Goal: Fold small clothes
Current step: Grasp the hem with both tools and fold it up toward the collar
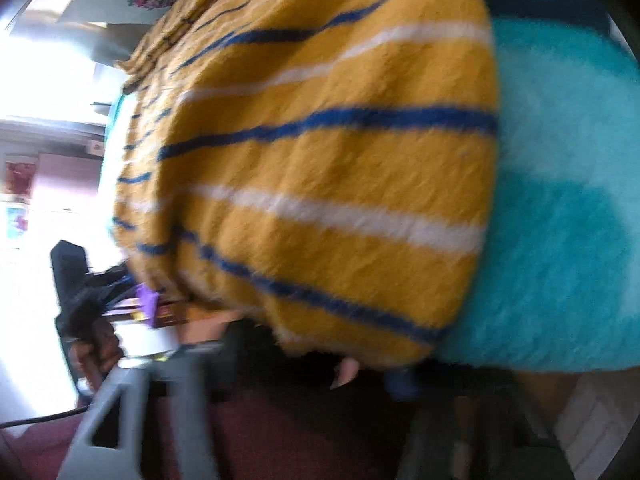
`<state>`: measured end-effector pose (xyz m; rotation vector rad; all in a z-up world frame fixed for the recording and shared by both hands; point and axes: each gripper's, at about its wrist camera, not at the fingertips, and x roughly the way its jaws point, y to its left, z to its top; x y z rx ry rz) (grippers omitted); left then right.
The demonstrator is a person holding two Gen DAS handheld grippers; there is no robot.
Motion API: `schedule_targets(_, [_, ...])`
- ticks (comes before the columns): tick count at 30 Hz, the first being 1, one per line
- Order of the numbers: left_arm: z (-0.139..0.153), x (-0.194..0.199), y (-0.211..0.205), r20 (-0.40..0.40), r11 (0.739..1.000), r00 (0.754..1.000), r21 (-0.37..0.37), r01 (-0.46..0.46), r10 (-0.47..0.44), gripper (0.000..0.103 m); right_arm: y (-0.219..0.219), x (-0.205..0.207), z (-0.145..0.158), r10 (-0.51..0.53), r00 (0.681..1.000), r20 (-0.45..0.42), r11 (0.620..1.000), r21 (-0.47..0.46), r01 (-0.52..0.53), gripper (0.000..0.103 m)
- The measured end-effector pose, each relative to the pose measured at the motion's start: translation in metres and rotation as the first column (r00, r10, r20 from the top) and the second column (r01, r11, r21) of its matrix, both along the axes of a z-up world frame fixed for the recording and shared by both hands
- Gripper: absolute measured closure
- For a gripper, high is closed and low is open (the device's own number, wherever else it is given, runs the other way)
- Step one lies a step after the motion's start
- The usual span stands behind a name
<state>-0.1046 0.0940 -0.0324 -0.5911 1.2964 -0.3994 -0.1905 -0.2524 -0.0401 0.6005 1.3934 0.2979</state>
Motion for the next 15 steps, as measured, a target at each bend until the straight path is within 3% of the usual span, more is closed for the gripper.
schedule_targets(3, [0.021, -0.009, -0.005, 0.011, 0.999, 1.000, 0.045, 0.026, -0.027, 0.085, -0.005, -0.009, 0.005, -0.003, 1.000, -0.009, 0.999, 0.048, 0.004, 0.087])
schedule_targets(7, [0.064, -0.015, -0.013, 0.065, 0.994, 0.995, 0.084, 0.064, -0.069, 0.089, -0.003, -0.017, 0.035, 0.064, 0.998, 0.029, 0.995, 0.075, -0.066, 0.090])
schedule_targets(9, [0.089, -0.008, -0.014, 0.105, 0.997, 0.992, 0.058, 0.058, -0.064, 0.089, -0.001, -0.016, 0.064, 0.099, 0.991, 0.090, 0.991, 0.086, -0.107, 0.090])
schedule_targets(13, [0.126, 0.038, -0.021, 0.195, 0.998, 0.980, 0.049, 0.033, -0.042, 0.096, -0.007, 0.015, 0.104, 0.089, 0.974, 0.210, 0.989, 0.097, -0.111, 0.090])
schedule_targets(15, [0.136, 0.071, -0.019, 0.227, 0.999, 0.974, 0.050, -0.021, 0.009, 0.096, -0.014, 0.048, 0.116, 0.037, 0.964, 0.262, 0.998, 0.047, -0.051, 0.089])
